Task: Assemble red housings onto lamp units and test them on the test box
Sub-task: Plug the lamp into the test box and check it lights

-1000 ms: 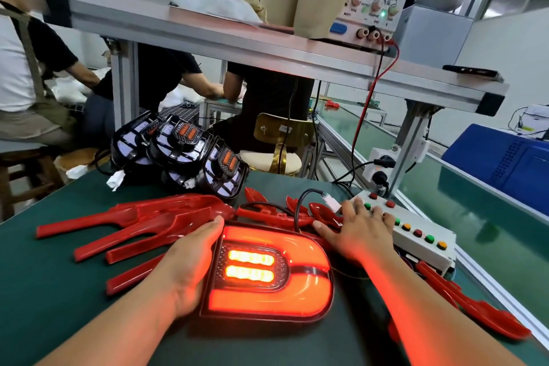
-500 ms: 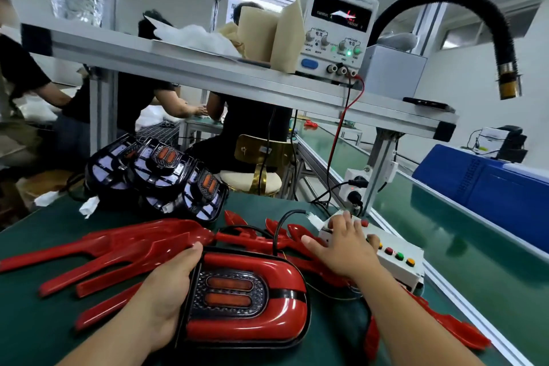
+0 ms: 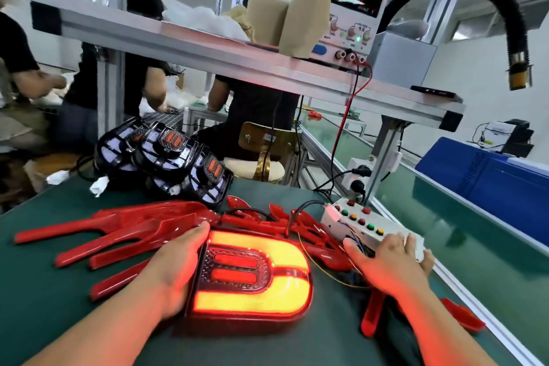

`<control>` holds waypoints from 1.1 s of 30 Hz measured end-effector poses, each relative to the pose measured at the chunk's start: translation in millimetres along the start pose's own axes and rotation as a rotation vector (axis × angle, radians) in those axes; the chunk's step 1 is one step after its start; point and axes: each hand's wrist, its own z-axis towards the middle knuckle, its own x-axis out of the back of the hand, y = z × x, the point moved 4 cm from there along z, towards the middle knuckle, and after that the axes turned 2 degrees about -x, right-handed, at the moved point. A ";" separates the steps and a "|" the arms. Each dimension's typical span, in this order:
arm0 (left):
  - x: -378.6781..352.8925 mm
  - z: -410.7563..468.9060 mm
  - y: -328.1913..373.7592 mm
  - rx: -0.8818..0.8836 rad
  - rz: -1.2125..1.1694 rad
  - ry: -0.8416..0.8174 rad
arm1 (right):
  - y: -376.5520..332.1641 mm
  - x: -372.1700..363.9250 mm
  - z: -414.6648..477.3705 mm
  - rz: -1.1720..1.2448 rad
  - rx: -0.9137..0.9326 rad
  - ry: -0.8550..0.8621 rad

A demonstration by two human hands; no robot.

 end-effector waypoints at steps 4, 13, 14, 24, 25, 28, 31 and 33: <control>2.3 3.3 -2.4 0.002 -0.026 0.009 | -1.0 -1.9 -0.5 -0.003 0.009 -0.009; -3.0 6.6 -7.5 0.141 -0.109 -0.070 | -0.8 -1.7 -2.3 -0.017 0.001 0.017; -3.3 6.4 -7.3 0.138 -0.105 -0.069 | -1.3 -2.0 -2.5 -0.015 0.001 0.018; -3.6 5.9 -5.2 0.120 -0.067 -0.069 | -1.5 3.8 2.6 0.003 0.043 0.020; -3.3 6.1 -4.8 0.109 -0.062 -0.060 | -3.0 5.7 4.6 -0.008 0.064 0.036; -2.2 7.6 -6.0 0.093 -0.043 -0.048 | -17.3 10.8 12.5 -0.041 0.177 0.055; -1.1 8.9 -6.5 0.081 -0.030 -0.038 | -38.3 12.7 19.4 -0.073 0.279 -0.005; -0.9 8.8 -6.2 0.074 -0.033 -0.037 | -48.0 12.2 22.9 -0.103 0.302 -0.026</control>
